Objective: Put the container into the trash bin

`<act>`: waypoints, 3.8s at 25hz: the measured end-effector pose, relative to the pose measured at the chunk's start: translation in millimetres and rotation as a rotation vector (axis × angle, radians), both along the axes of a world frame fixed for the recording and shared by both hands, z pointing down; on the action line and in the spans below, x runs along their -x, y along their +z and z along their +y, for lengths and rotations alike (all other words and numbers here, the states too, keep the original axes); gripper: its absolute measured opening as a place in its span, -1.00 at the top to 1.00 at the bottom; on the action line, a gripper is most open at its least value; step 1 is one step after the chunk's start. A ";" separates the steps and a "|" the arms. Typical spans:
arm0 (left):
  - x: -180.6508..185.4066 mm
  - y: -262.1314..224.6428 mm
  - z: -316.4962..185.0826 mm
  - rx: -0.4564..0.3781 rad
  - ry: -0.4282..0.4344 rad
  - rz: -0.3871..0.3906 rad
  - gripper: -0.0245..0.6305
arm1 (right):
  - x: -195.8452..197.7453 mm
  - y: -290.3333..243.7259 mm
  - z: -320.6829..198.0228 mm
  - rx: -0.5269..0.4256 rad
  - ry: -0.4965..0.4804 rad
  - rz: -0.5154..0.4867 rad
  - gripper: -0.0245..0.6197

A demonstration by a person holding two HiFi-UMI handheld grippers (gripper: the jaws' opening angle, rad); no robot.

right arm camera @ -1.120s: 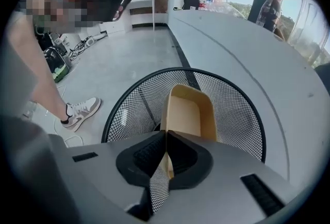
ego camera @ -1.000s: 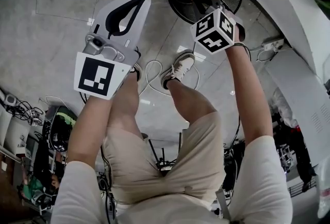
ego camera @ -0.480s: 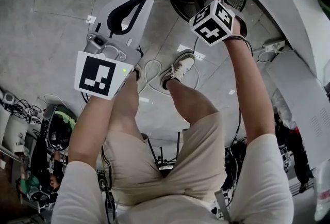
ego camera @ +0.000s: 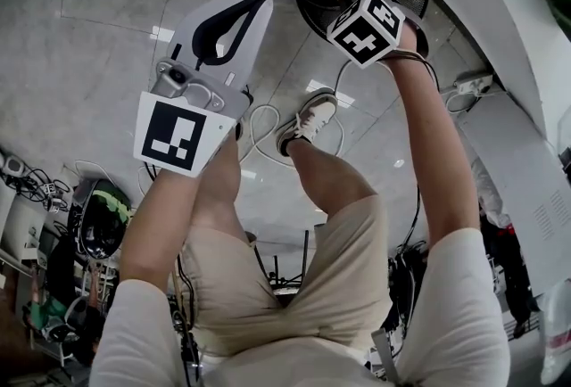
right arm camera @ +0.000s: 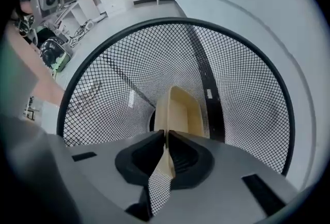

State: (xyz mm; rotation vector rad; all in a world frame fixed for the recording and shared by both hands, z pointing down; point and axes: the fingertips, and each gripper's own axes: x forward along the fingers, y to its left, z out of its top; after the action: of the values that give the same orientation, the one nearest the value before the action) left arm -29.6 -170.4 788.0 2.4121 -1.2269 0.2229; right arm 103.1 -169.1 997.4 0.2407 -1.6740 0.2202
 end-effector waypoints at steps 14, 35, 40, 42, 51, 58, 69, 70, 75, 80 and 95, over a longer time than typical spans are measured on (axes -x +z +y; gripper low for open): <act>5.6 -25.3 8.9 -0.003 -0.012 -0.003 0.87 | 3.9 -30.8 -0.6 -0.027 0.051 -0.043 0.51; 12.0 -203.0 36.8 -0.085 0.042 -0.036 0.87 | 9.2 -202.5 31.6 -0.120 0.151 -0.087 0.91; 23.1 -253.5 48.3 -0.083 0.039 -0.047 0.87 | 15.6 -254.3 42.2 -0.107 0.232 -0.134 0.92; 26.9 -271.7 52.1 -0.089 0.036 -0.055 0.87 | 17.7 -274.1 42.6 -0.117 0.236 -0.144 0.92; 33.5 -356.0 64.8 -0.110 0.020 -0.057 0.87 | 23.5 -382.6 32.7 -0.189 0.338 -0.229 0.92; 20.1 -410.1 65.0 -0.136 0.031 -0.022 0.87 | 13.0 -445.7 34.9 -0.218 0.402 -0.256 0.92; -0.1 -494.7 44.7 -0.266 0.045 0.006 0.87 | -10.5 -556.6 28.8 -0.322 0.447 -0.335 0.92; -1.8 -503.4 43.1 -0.278 0.046 0.008 0.87 | -12.3 -567.5 26.8 -0.335 0.454 -0.348 0.92; -18.2 -546.1 40.3 -0.329 0.062 0.015 0.87 | -23.6 -617.8 26.7 -0.386 0.491 -0.422 0.92; -35.1 -579.4 43.4 -0.375 0.100 0.001 0.87 | -31.0 -655.6 39.9 -0.396 0.523 -0.485 0.92; -23.3 -692.6 58.4 -0.542 0.090 -0.022 0.87 | -42.3 -783.5 37.7 -0.598 0.619 -0.734 0.92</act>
State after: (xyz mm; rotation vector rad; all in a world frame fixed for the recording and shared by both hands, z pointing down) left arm -6.3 -112.1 95.4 2.9318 -1.3201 -0.0714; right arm 145.4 -131.3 213.9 1.2565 -2.3245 0.2811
